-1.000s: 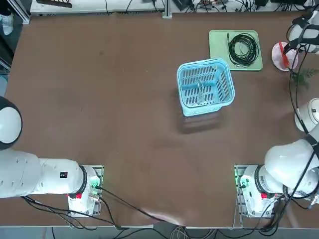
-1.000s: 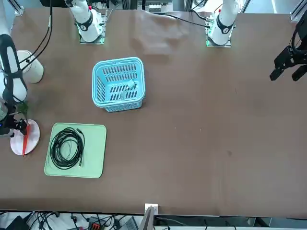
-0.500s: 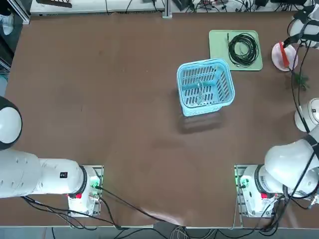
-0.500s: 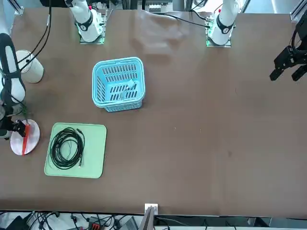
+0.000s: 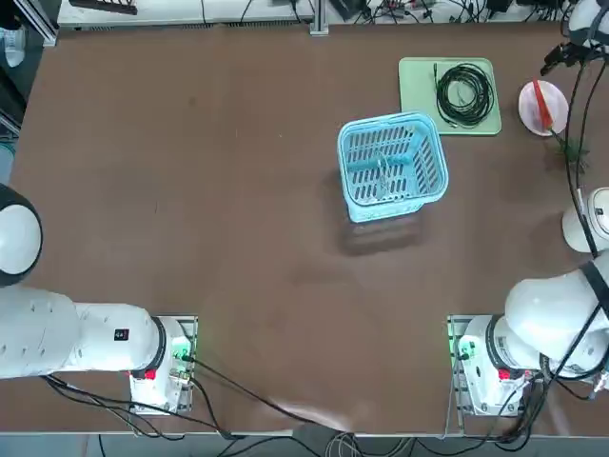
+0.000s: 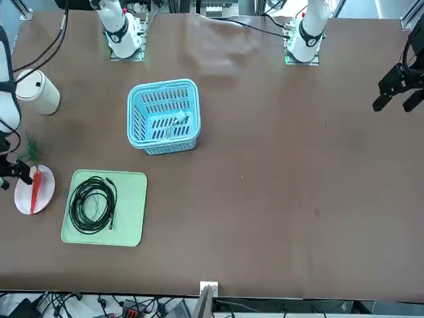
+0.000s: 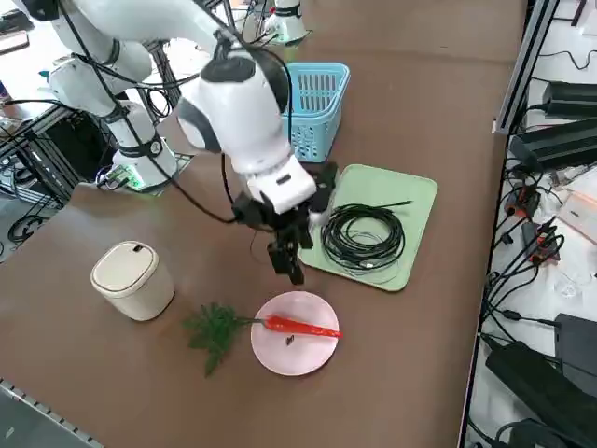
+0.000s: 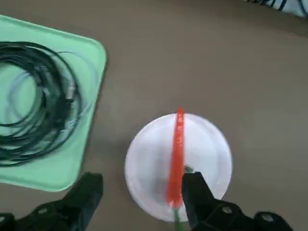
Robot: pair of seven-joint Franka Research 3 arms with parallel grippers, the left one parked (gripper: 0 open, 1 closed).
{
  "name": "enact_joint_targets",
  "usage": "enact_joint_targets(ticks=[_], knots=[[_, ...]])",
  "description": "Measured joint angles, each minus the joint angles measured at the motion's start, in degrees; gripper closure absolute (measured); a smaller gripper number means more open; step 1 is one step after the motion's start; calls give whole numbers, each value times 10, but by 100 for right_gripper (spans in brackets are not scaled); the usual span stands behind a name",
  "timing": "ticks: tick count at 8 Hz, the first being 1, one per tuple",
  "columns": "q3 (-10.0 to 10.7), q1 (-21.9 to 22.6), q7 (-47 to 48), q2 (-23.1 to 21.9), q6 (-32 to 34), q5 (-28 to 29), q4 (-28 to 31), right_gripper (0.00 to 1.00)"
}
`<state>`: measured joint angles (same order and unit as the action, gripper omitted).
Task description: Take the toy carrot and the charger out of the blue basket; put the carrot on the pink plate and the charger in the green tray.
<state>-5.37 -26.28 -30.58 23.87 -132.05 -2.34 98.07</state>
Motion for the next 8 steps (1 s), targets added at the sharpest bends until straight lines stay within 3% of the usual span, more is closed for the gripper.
enact_joint_targets(ticks=[2, 5, 8], knots=[[-9, 33, 76, -53, 110, 1, 0, 0], [-14, 130, 225, -133, 232, 3, 1, 0], [-16, 250, 374, -185, 274, 4, 15, 0]])
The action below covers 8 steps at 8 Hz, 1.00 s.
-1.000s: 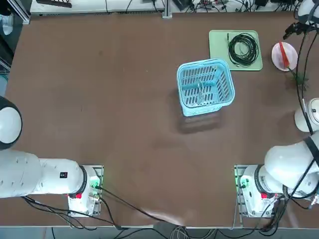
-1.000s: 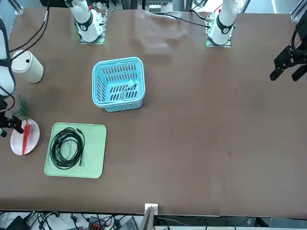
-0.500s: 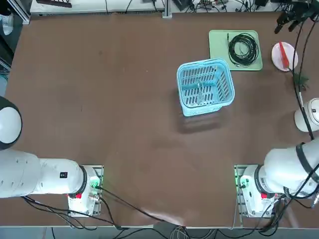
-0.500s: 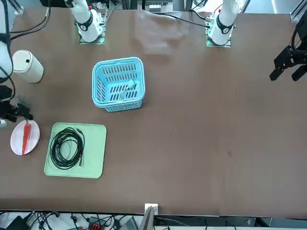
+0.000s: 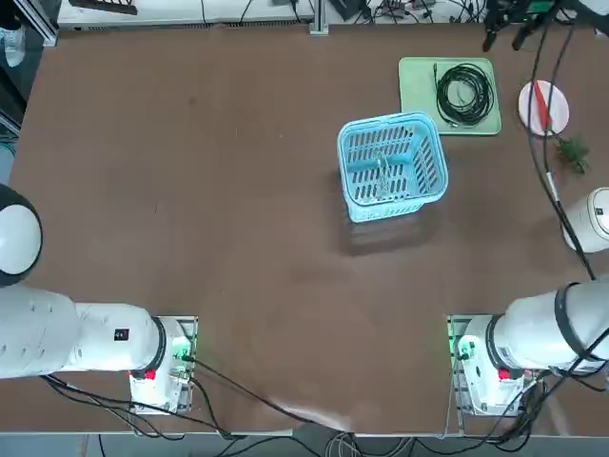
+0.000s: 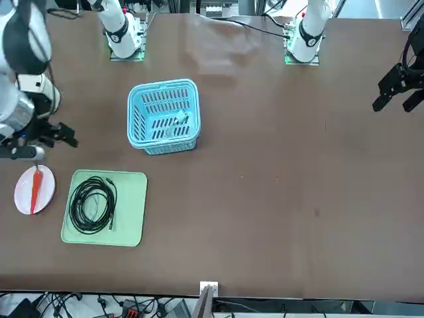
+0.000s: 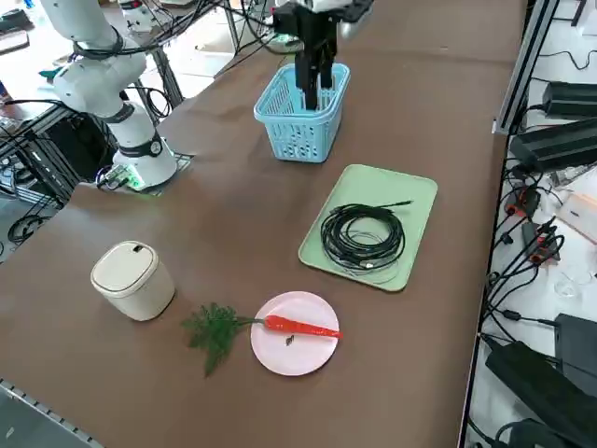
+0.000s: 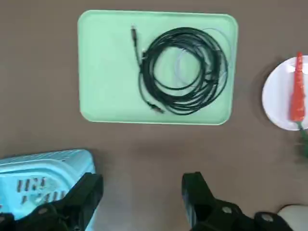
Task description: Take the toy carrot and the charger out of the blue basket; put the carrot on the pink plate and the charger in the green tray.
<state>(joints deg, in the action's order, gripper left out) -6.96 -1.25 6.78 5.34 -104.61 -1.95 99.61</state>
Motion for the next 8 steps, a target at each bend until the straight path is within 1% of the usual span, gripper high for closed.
enact_joint_targets(ticks=[2, 3, 4, 5, 6, 8], knots=[[-1, 84, 102, -9, -2, 0, 18, 0], [-1, 132, 153, -9, -18, 0, 35, 0], [-2, 173, 199, -8, -60, 0, 66, 0], [-2, 203, 236, -7, -110, 0, 104, 0], [-2, 224, 264, -6, -152, 0, 138, 0], [-1, 247, 294, -5, -210, -1, 189, 0]])
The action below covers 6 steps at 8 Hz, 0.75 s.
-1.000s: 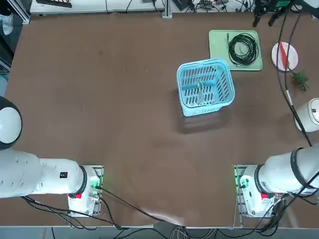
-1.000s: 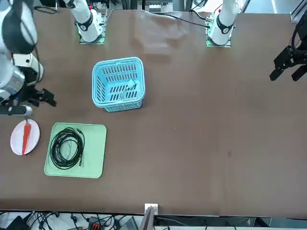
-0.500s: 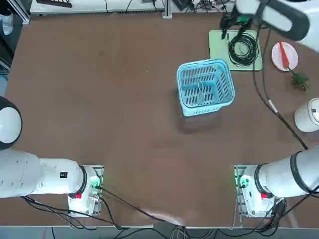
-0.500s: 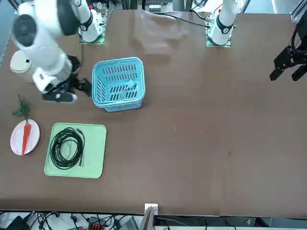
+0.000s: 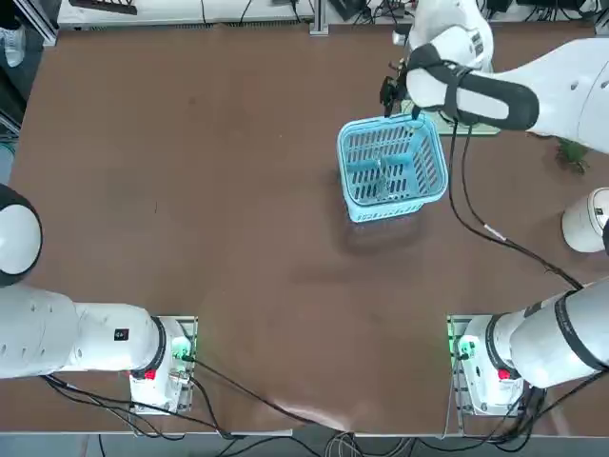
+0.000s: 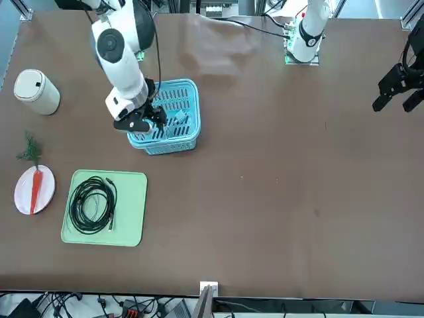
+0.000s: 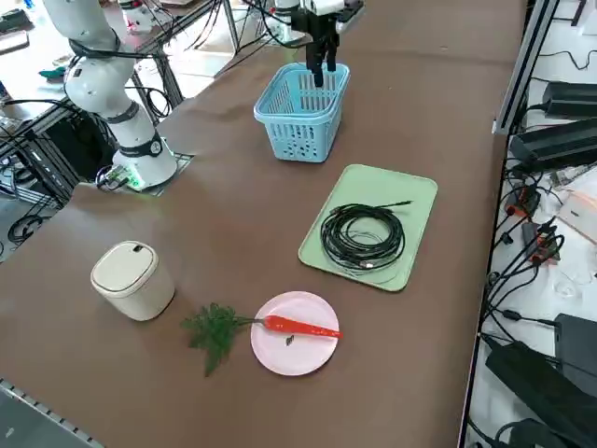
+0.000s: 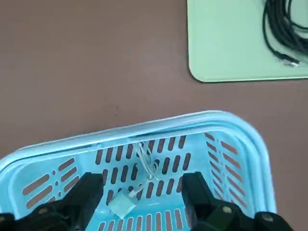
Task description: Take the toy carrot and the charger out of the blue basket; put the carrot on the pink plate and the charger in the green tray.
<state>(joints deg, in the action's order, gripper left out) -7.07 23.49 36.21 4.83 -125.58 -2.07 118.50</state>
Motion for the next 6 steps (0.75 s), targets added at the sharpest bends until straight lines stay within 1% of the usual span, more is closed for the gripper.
enact_joint_targets(ticks=[2, 3, 6], knots=[[2, 5, 6, 0, -55, 0, 40, 0], [2, 13, 11, 1, -71, 0, 54, 0], [3, 28, 19, 15, -91, -18, 67, 0]])
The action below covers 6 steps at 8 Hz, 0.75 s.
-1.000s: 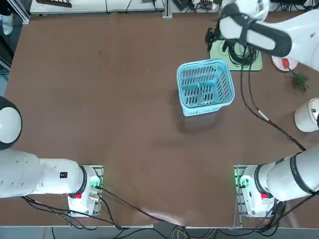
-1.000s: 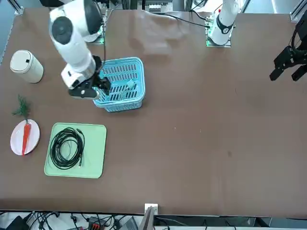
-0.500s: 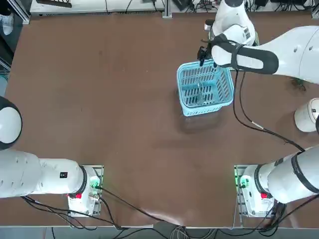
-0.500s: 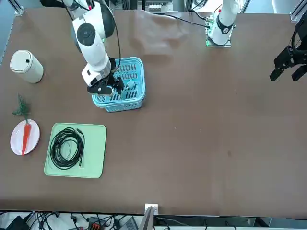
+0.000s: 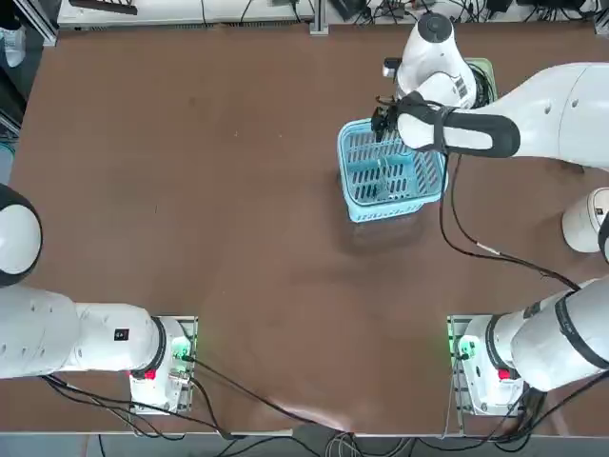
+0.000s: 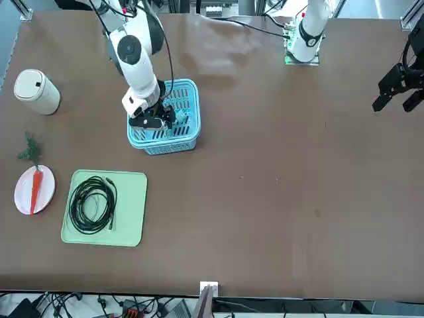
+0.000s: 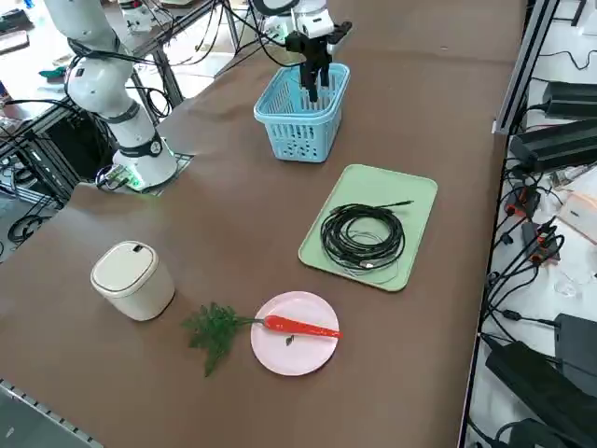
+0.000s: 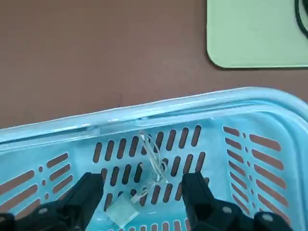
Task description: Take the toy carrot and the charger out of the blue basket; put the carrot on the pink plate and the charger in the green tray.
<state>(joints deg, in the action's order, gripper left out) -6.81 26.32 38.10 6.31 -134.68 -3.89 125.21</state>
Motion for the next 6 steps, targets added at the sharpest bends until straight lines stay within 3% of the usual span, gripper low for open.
enact_joint_targets(ticks=[6], knots=[[1, 14, 0, 64, -67, -23, 2, 0]])
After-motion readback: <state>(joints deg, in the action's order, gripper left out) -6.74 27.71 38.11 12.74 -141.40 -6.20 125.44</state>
